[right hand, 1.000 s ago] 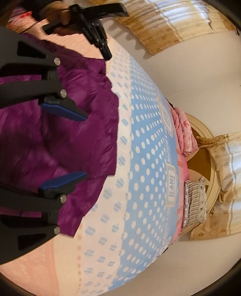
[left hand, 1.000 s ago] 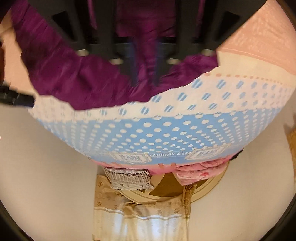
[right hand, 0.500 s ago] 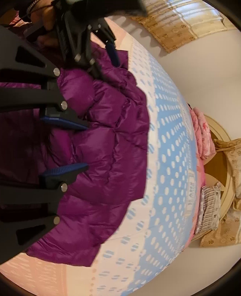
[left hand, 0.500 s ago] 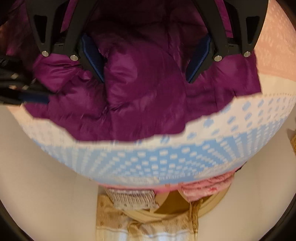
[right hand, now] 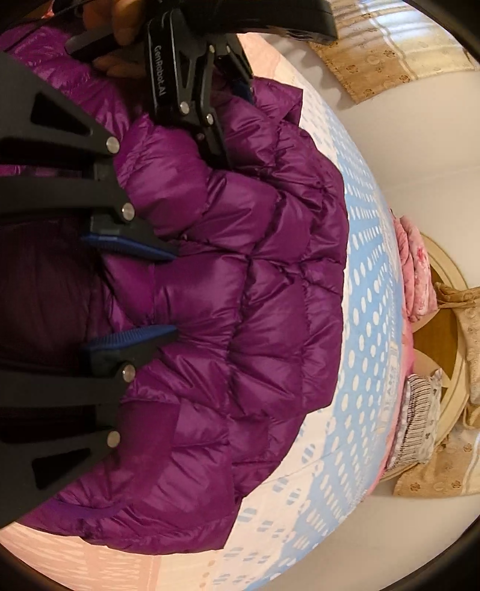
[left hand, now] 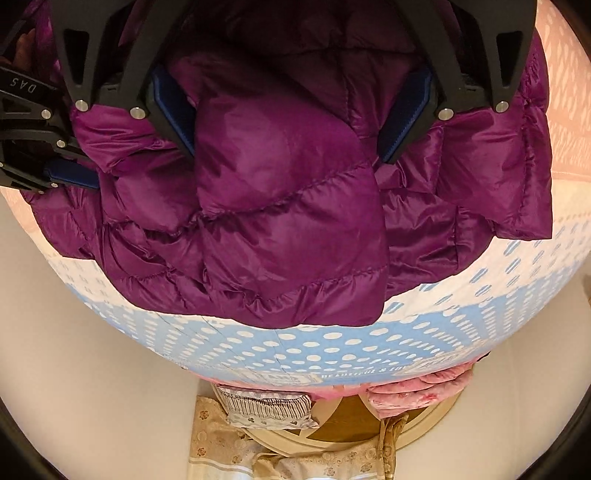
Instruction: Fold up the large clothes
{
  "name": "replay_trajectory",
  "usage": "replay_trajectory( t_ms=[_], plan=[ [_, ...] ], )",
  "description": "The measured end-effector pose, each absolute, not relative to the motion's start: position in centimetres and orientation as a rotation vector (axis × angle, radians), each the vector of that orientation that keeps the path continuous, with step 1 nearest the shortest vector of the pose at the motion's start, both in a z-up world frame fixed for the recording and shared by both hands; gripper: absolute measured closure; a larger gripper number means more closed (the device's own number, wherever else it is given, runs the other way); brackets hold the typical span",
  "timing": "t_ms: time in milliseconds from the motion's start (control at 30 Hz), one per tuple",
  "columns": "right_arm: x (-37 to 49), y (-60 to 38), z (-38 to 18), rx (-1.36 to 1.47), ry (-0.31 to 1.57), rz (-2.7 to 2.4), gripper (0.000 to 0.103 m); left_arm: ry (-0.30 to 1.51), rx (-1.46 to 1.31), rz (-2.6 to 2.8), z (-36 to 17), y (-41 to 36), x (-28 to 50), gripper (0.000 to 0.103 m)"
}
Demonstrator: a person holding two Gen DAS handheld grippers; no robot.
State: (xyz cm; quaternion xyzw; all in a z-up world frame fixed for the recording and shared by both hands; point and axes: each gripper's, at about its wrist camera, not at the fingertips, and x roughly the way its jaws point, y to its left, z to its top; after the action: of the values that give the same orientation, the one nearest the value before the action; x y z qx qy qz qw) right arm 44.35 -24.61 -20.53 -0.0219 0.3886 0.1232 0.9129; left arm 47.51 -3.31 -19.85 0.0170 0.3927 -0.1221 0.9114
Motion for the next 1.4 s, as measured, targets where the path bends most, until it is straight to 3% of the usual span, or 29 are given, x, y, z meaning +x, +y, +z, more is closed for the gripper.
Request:
replay_trajectory(
  t_ms=[1033,1067,1167,1200,1400],
  plan=[
    [44.0,-23.2,-20.0,-0.109,0.79,0.202,0.062,0.85,0.061,-0.252,-19.5,-2.9,48.0,0.002],
    [43.3,-23.4,-19.1,-0.109,0.784,0.193,0.059,0.827,0.063,-0.241,-18.8,-2.6,47.5,0.002],
    [40.3,-24.7,-16.7,-0.081,0.728,0.187,0.026,0.78,0.019,-0.273,-16.0,-0.6,44.7,0.002],
    [38.7,-25.2,-16.0,-0.071,0.721,0.196,0.022,0.764,0.011,-0.278,-15.2,0.3,43.3,0.002],
    [31.7,-28.6,-16.9,0.0,0.801,0.2,0.022,0.762,0.046,-0.233,-15.0,4.7,34.3,0.002]
  ],
)
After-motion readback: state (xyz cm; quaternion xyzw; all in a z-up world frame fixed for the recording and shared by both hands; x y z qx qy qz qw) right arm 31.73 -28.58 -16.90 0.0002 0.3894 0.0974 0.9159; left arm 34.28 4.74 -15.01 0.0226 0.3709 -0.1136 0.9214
